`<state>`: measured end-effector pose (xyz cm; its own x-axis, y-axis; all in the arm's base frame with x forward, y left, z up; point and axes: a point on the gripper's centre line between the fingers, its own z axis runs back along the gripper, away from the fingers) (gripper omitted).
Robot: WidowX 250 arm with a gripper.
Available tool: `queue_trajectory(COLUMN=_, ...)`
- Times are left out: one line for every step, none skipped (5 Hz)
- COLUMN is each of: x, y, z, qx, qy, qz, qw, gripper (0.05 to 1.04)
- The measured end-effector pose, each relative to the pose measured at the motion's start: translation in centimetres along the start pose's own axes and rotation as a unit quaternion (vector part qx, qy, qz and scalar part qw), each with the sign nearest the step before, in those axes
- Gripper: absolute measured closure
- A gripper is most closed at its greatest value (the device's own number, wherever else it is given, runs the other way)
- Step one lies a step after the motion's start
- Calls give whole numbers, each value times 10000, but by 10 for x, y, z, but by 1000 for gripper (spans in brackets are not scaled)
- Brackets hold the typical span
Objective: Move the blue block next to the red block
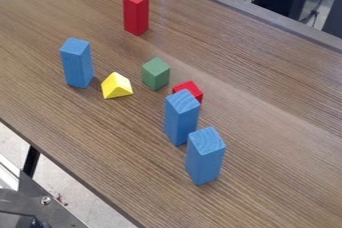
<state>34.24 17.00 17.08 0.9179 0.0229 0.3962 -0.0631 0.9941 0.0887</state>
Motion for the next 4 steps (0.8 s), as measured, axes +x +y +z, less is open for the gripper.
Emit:
queue_trajectory(x=-7, y=-3, z=-12, qx=-87, qy=179, qz=19, qw=9998, gripper=84)
queue_trajectory(x=-33, y=-6, z=-27, qx=-2, qy=464, qz=400, qw=9981, gripper=84)
queue_trajectory(x=-47, y=-7, z=-20, qx=228, qy=430, qz=710, qw=9963, gripper=84)
queue_trajectory(x=-62, y=-11, z=-18, qx=375, qy=523, qz=923, qw=9936, gripper=84)
